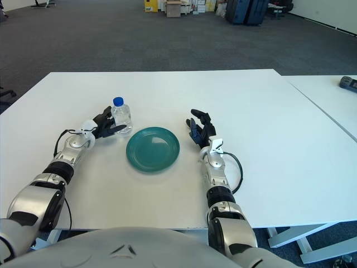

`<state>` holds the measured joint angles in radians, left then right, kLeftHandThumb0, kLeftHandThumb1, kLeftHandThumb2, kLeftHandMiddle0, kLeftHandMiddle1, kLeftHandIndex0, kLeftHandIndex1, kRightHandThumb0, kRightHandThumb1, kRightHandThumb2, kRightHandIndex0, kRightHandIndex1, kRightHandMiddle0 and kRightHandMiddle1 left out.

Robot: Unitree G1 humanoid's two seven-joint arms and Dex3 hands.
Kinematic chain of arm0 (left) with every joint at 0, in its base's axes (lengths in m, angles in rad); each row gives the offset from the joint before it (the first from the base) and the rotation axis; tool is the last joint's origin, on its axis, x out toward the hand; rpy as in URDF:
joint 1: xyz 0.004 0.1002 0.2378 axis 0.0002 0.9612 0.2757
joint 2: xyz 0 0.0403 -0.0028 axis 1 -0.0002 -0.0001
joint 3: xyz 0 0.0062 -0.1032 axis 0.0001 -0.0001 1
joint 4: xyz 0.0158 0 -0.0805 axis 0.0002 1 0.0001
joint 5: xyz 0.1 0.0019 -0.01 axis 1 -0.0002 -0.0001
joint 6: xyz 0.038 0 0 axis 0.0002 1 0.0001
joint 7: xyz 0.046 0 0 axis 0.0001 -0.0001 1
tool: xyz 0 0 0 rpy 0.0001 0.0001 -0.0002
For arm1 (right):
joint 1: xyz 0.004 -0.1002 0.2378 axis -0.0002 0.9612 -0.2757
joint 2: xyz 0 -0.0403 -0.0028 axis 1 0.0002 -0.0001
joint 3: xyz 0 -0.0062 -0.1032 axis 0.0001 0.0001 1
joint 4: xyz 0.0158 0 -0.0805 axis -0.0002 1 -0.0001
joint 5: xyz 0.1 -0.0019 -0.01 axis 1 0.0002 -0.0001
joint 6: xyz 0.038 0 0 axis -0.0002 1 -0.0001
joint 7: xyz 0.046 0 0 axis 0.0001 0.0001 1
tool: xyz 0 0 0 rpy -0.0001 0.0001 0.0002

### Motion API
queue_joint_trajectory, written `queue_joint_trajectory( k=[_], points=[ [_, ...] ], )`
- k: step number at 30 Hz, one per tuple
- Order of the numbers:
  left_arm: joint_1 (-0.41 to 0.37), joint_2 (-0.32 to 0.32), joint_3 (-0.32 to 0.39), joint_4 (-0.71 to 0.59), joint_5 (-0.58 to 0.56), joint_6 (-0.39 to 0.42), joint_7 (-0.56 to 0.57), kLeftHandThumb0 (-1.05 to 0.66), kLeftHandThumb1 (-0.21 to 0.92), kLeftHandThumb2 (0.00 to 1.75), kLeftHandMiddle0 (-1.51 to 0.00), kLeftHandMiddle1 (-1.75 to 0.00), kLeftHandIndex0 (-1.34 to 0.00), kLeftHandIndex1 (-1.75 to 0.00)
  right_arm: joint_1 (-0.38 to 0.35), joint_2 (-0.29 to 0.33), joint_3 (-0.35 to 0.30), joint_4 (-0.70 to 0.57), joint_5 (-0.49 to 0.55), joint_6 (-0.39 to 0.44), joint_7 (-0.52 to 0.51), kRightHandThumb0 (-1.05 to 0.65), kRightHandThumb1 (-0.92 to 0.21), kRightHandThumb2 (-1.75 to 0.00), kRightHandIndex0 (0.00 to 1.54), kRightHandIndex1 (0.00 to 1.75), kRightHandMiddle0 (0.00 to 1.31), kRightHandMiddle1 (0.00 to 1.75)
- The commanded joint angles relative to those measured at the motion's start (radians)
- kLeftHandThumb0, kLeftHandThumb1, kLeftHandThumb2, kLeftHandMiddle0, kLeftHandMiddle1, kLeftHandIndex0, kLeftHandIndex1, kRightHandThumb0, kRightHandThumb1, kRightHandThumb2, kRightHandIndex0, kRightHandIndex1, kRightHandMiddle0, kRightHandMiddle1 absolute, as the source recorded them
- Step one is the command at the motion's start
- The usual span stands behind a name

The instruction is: Put the bottle into the plate.

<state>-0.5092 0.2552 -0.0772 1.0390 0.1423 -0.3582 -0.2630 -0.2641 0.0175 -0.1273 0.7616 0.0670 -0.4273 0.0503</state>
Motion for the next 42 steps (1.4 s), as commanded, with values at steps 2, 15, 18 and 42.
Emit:
queue_joint_trajectory(
  k=[2, 15, 18, 42],
  points=[
    [-0.044, 0.009, -0.025, 0.027, 0.034, 0.018, 0.001, -0.86, 0.92, 0.07, -0.32, -0.01, 0.0, -0.77, 0.023, 0.013, 0.0, -0.001, 0.013, 0.03, 0.0, -0.58, -0.92, -0.59, 0.65, 0.02, 0.16, 0.9],
    [-0.066, 0.007, -0.076, 0.05, 0.103, 0.033, 0.041, -0.92, 0.92, 0.12, -0.36, -0.03, 0.0, -0.75, 0.034, 0.02, 0.003, -0.011, 0.005, 0.03, -0.005, -0.58, -0.92, -0.59, 0.66, 0.02, 0.16, 0.9],
    [-0.069, 0.003, -0.074, 0.053, 0.099, 0.038, 0.037, -0.92, 0.92, 0.11, -0.37, -0.03, 0.0, -0.76, 0.036, 0.02, 0.005, -0.012, 0.002, 0.027, -0.008, -0.58, -0.92, -0.59, 0.66, 0.02, 0.16, 0.9],
    [-0.091, -0.08, -0.074, 0.065, 0.157, 0.123, 0.425, -0.61, 0.88, 0.04, -0.92, -1.73, -0.55, -1.74, 0.041, 0.02, 0.007, -0.002, 0.007, 0.024, 0.005, -0.58, -0.92, -0.64, 0.66, 0.02, 0.16, 0.91]
  ],
)
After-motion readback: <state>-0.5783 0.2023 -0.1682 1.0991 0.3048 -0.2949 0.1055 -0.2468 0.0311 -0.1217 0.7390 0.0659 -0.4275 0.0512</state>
